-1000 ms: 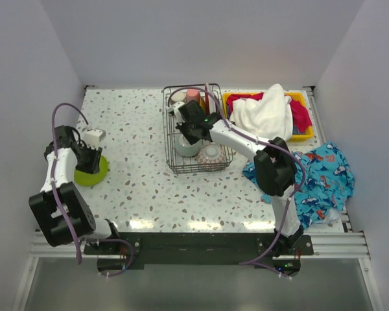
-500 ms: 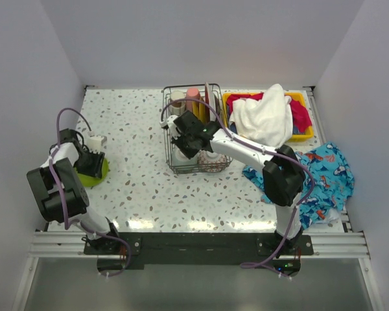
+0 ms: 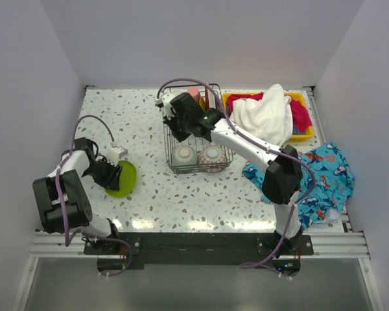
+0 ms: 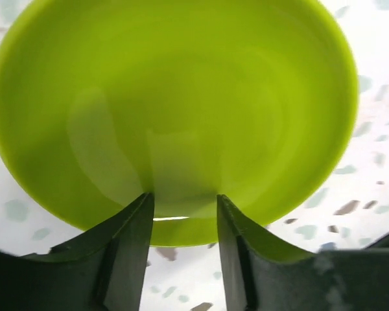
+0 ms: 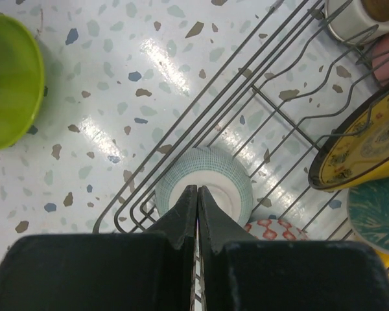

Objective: Load the mixed dishes into the dish rack

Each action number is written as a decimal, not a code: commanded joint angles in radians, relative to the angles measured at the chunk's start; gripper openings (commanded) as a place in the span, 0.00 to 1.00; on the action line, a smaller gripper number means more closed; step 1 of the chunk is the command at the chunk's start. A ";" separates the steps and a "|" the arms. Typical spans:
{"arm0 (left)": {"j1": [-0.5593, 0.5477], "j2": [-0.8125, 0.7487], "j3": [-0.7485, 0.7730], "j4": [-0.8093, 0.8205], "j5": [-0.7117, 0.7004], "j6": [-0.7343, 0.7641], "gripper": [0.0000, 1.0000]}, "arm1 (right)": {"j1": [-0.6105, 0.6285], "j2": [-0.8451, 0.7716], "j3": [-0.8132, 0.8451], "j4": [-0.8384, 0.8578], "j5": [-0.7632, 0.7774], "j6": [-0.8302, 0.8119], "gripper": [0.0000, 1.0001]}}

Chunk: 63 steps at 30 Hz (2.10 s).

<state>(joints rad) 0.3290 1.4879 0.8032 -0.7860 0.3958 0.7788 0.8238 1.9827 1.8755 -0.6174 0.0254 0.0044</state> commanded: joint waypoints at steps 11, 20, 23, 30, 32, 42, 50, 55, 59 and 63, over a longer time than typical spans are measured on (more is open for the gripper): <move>0.022 -0.078 0.191 0.037 0.065 -0.295 0.73 | -0.002 -0.007 -0.032 0.054 -0.022 0.029 0.06; 0.127 0.041 0.151 0.087 0.083 -0.268 0.70 | -0.003 -0.027 -0.012 0.054 -0.235 0.009 0.60; 0.142 0.066 0.131 0.102 0.084 -0.266 0.70 | -0.003 -0.025 -0.013 0.061 -0.259 0.017 0.66; 0.156 0.138 0.103 0.119 0.086 -0.245 0.63 | -0.003 -0.009 -0.006 0.067 -0.271 0.022 0.66; 0.163 0.141 0.100 0.128 0.087 -0.239 0.59 | -0.003 -0.002 0.001 0.068 -0.277 0.023 0.66; 0.168 0.167 0.148 0.145 0.156 -0.262 0.28 | -0.003 0.047 0.024 0.068 -0.360 0.002 0.65; 0.168 0.117 0.217 0.053 0.322 -0.207 0.12 | -0.006 0.106 0.071 0.082 -0.600 -0.011 0.66; 0.170 0.068 0.248 -0.045 0.403 -0.104 0.02 | -0.006 0.154 0.118 0.088 -0.703 0.003 0.66; 0.170 -0.009 0.289 -0.148 0.468 -0.001 0.00 | -0.006 0.221 0.148 0.128 -0.817 -0.017 0.66; 0.171 -0.051 0.350 -0.304 0.551 0.151 0.00 | -0.003 0.275 0.192 0.186 -0.843 0.052 0.66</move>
<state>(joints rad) 0.4915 1.5013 1.0653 -0.9134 0.7952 0.7490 0.8227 2.2219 1.9949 -0.5179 -0.7181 -0.0021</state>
